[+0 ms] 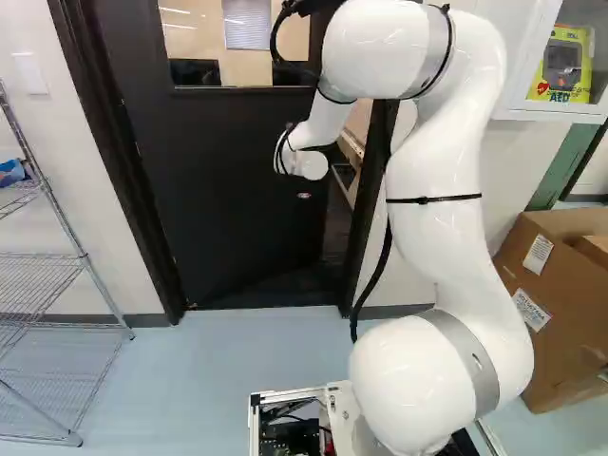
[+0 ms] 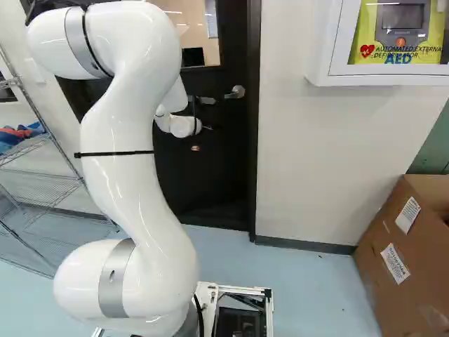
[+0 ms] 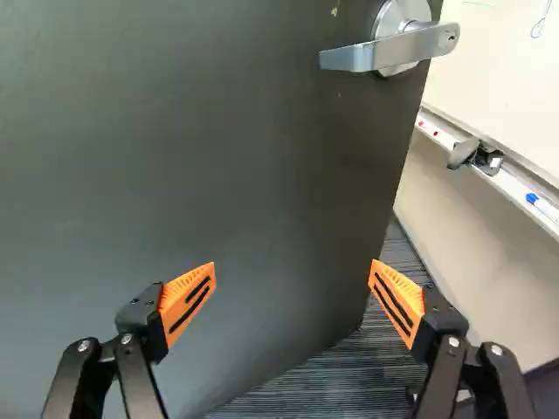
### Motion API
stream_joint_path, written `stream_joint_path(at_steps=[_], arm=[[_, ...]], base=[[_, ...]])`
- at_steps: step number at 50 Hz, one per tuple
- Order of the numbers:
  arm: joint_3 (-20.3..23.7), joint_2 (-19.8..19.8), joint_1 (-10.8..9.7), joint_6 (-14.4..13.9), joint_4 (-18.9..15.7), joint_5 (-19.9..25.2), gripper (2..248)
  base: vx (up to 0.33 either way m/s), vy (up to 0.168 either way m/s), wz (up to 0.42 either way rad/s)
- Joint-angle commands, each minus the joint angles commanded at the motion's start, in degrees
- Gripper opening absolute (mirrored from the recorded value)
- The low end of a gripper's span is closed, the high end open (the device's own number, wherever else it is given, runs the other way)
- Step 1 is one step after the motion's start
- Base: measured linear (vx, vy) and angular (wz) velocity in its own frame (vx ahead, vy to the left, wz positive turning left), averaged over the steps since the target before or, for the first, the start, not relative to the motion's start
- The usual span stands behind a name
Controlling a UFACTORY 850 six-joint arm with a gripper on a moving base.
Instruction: Open the door and move inside
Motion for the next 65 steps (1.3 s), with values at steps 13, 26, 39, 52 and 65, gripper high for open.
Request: stream_joint_path(at_steps=[13,26,39,52,65], arm=[[4.44,3.49,-0.45,0.00,-2.55,0.00,247],[8.72,6.93,-1.07,0.00,-4.14,0.00,247],[12.70,10.21,-2.04,0.00,-4.49,0.00,247],[16.54,13.47,-3.14,0.00,-4.60,0.00,247],[20.47,16.89,-3.78,0.00,-5.64,0.35,247]], base=[[0.000,0.000,0.000],[0.000,0.000,0.000],[0.000,0.000,0.000],[0.000,0.000,0.000],[0.000,0.000,0.000]])
